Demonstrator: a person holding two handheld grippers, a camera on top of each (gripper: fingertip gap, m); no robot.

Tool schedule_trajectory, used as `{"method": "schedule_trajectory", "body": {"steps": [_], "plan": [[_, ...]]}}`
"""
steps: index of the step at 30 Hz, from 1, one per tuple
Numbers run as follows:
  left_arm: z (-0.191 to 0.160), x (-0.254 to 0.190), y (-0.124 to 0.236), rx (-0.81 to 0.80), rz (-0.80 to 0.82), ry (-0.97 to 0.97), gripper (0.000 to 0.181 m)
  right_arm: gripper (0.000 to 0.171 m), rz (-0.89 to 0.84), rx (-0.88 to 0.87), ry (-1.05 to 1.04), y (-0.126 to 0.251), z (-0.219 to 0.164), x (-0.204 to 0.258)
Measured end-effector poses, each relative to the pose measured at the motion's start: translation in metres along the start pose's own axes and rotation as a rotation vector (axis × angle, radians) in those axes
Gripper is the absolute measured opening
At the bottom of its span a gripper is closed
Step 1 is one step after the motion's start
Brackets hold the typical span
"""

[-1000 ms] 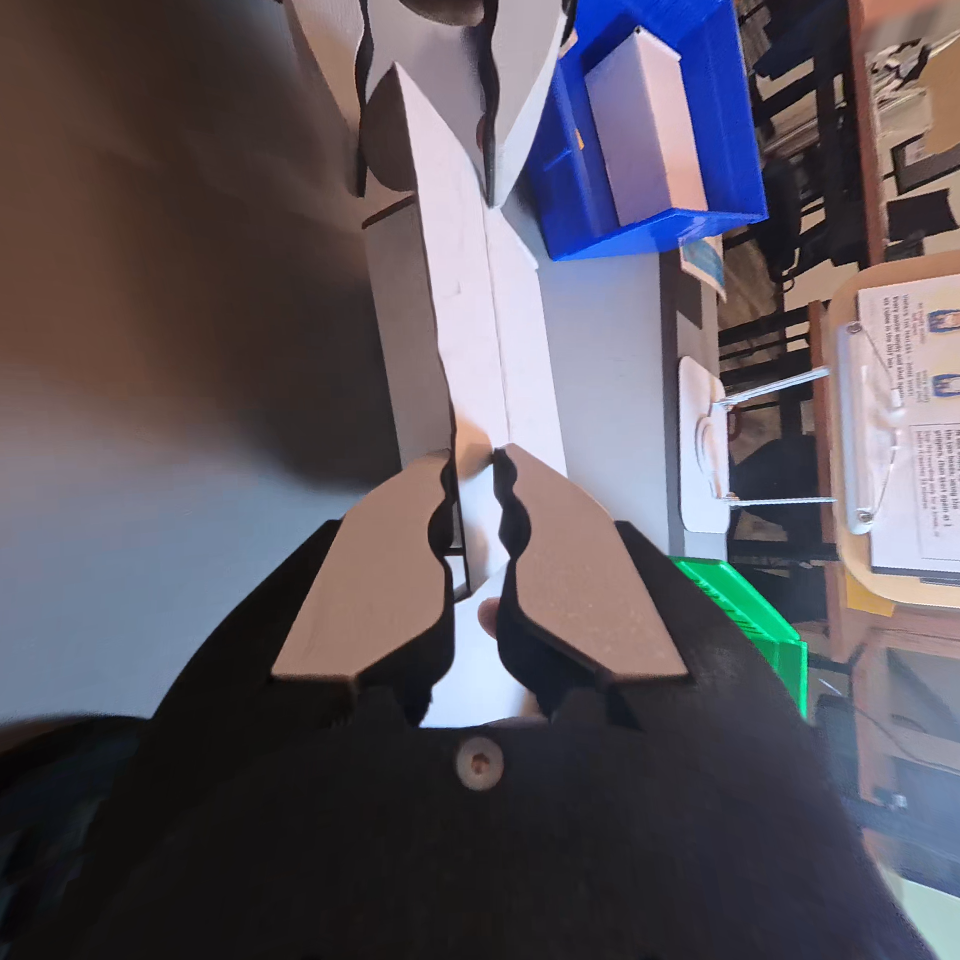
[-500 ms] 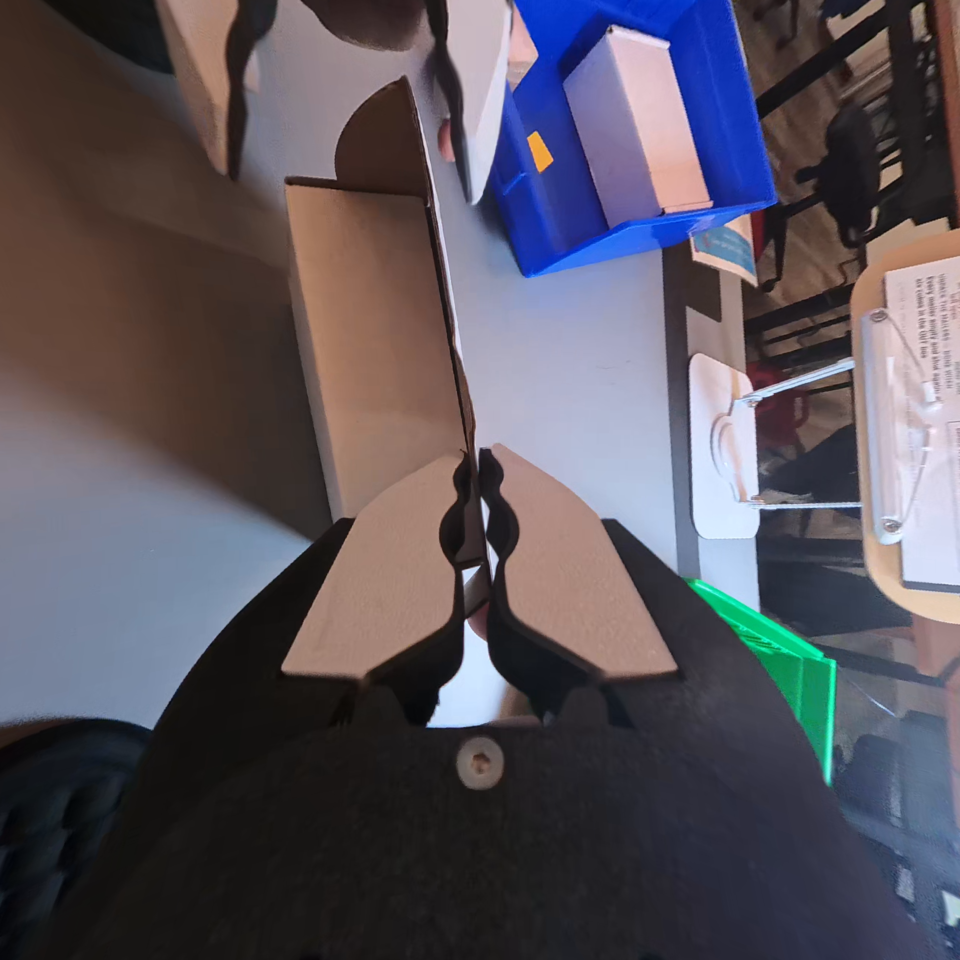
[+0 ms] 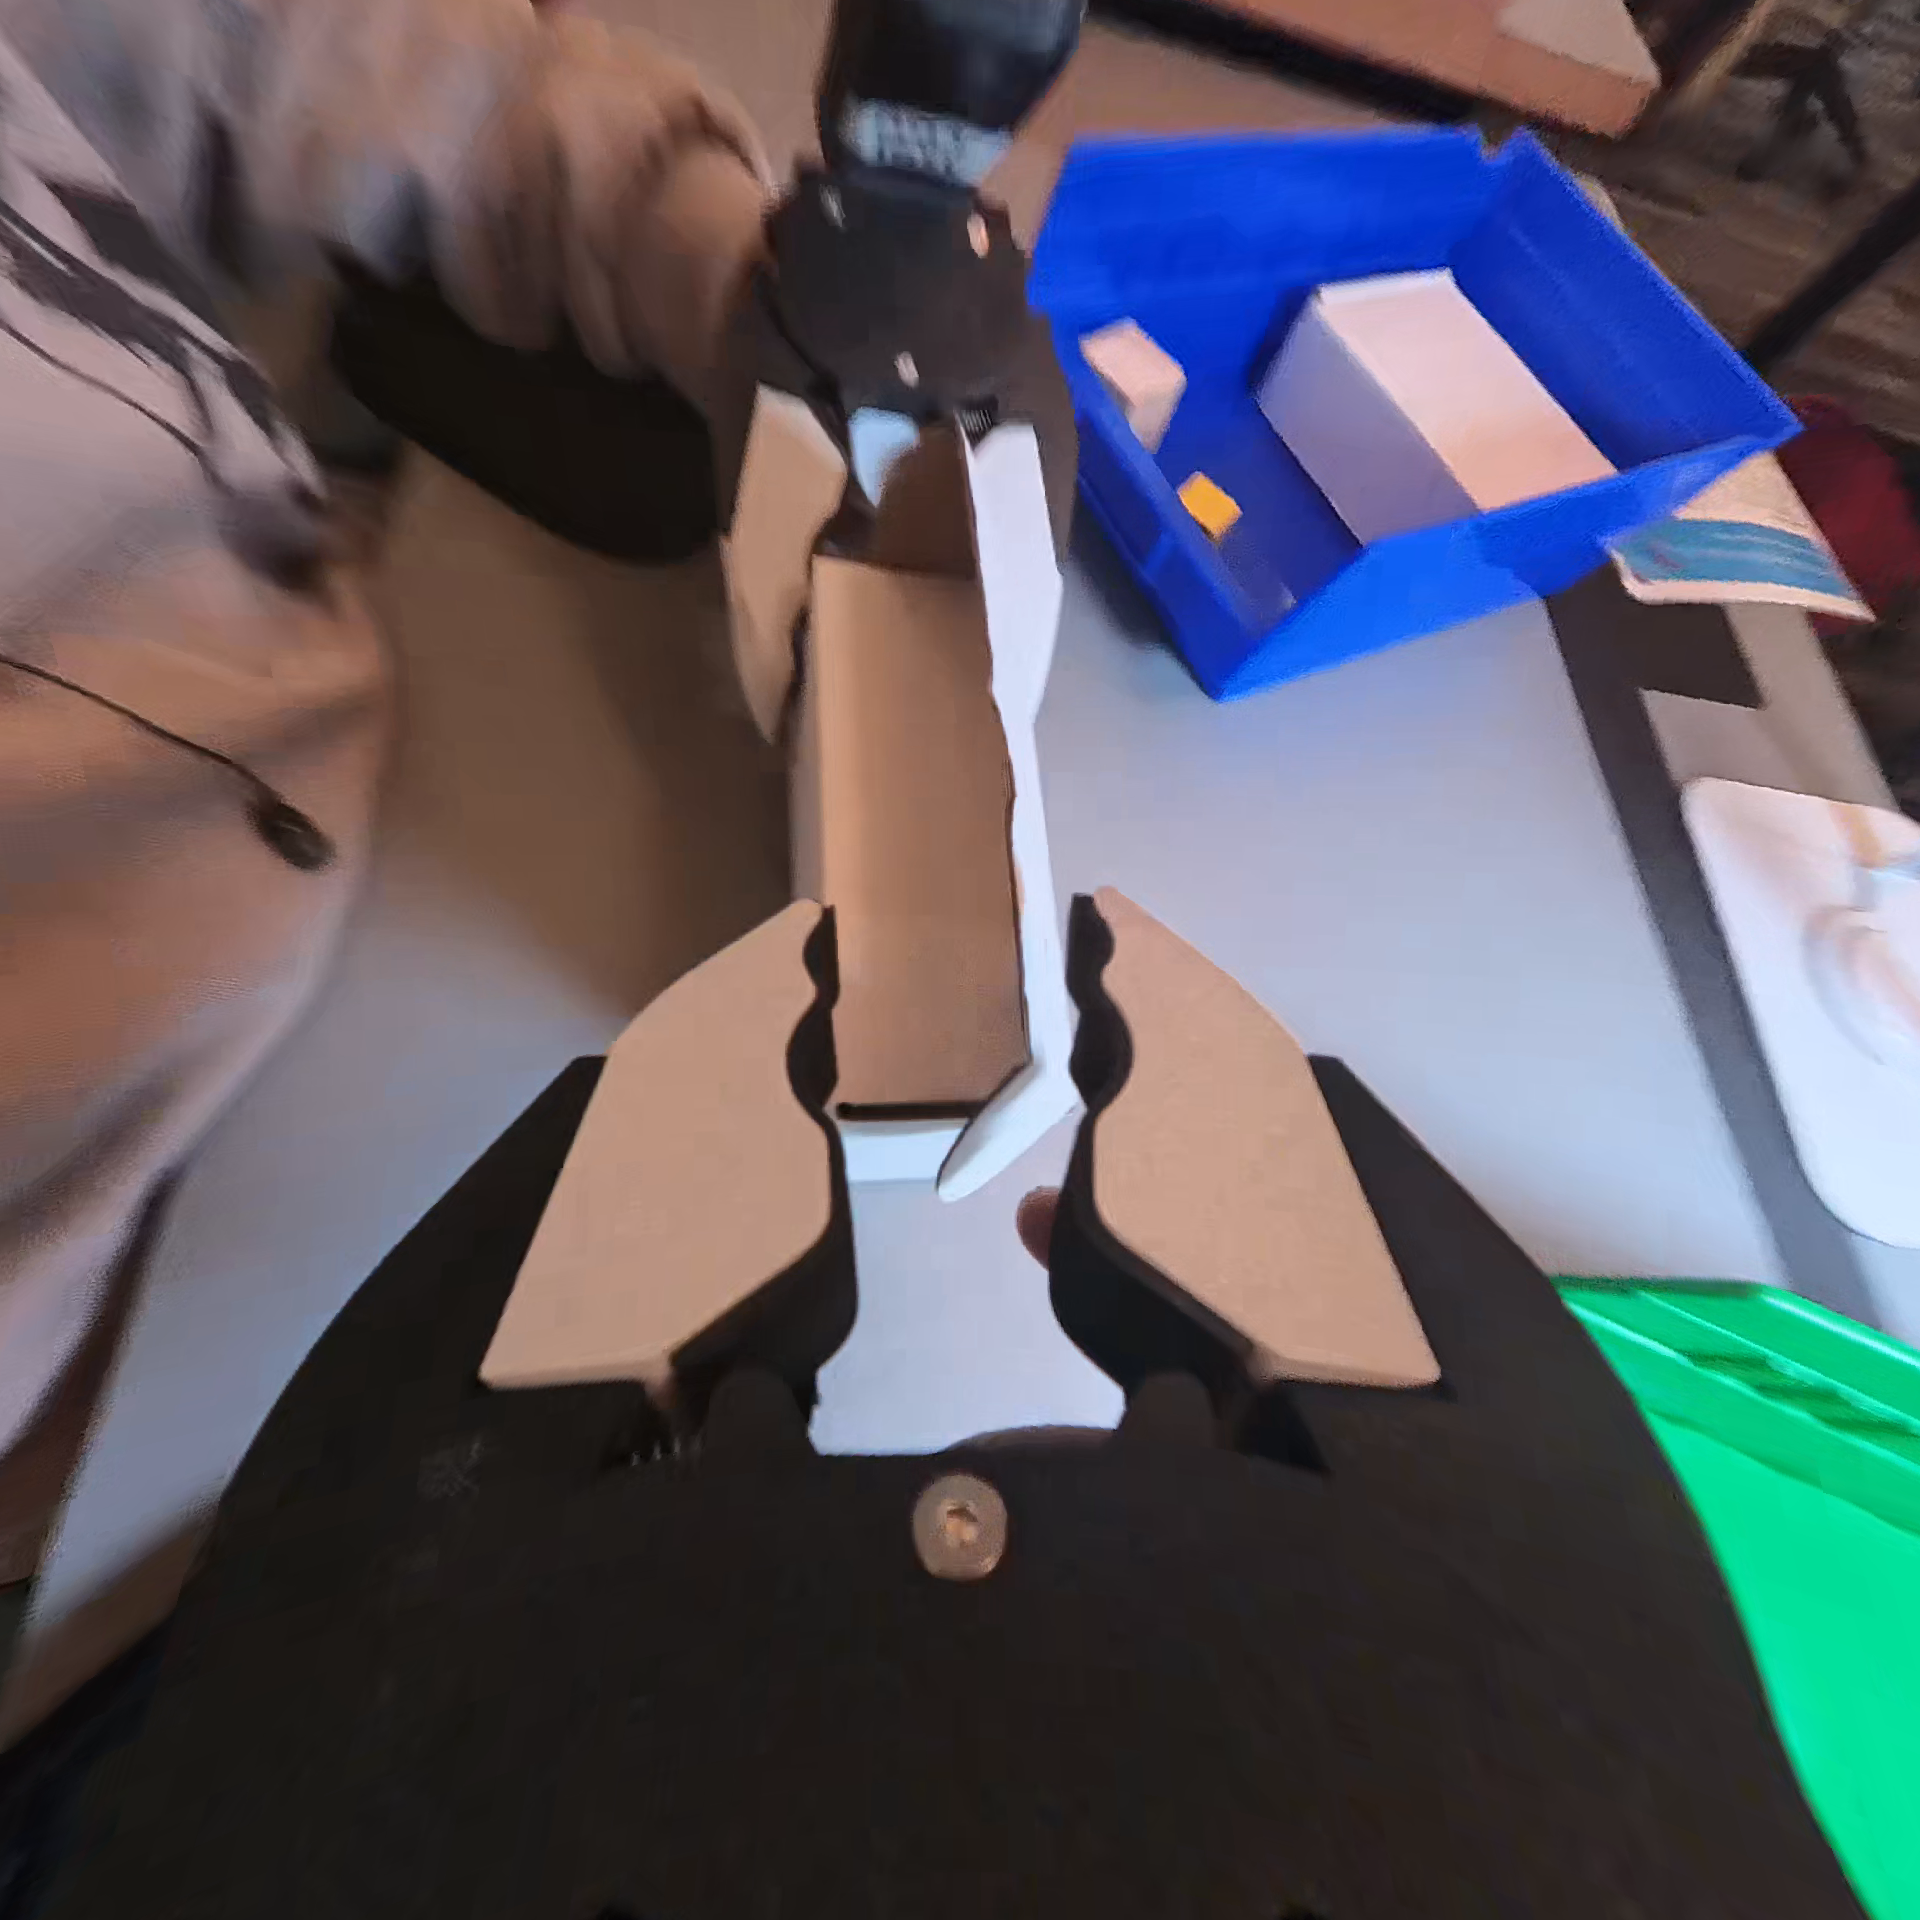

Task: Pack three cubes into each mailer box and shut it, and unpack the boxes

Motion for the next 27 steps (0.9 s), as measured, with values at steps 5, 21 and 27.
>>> {"method": "schedule_trajectory", "body": {"steps": [5, 21, 27], "plan": [[-0.001, 0.002, 0.002, 0.0, -0.042, -0.02, 0.071, 0.039, 0.163, -0.32, -0.094, 0.034, -0.032, -0.016], [0.0, -0.002, 0.003, 0.088, -0.048, -0.083, 0.07, 0.028, 0.516, -0.472, -0.231, 0.005, -0.047, -0.028], [0.0, -0.001, 0.007, 0.086, -0.115, -0.036, 0.071, 0.025, 0.581, -0.485, -0.255, -0.002, -0.053, -0.026]]}}
Point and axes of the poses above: each gripper's, where its closed fingertips meet, y back along the fingers, z out of its top, x = y × z across the jaws, the point moved 7 cm from there along y, back along the fingers, and after that the axes turned 15 degrees about z, right-handed, at the moved point
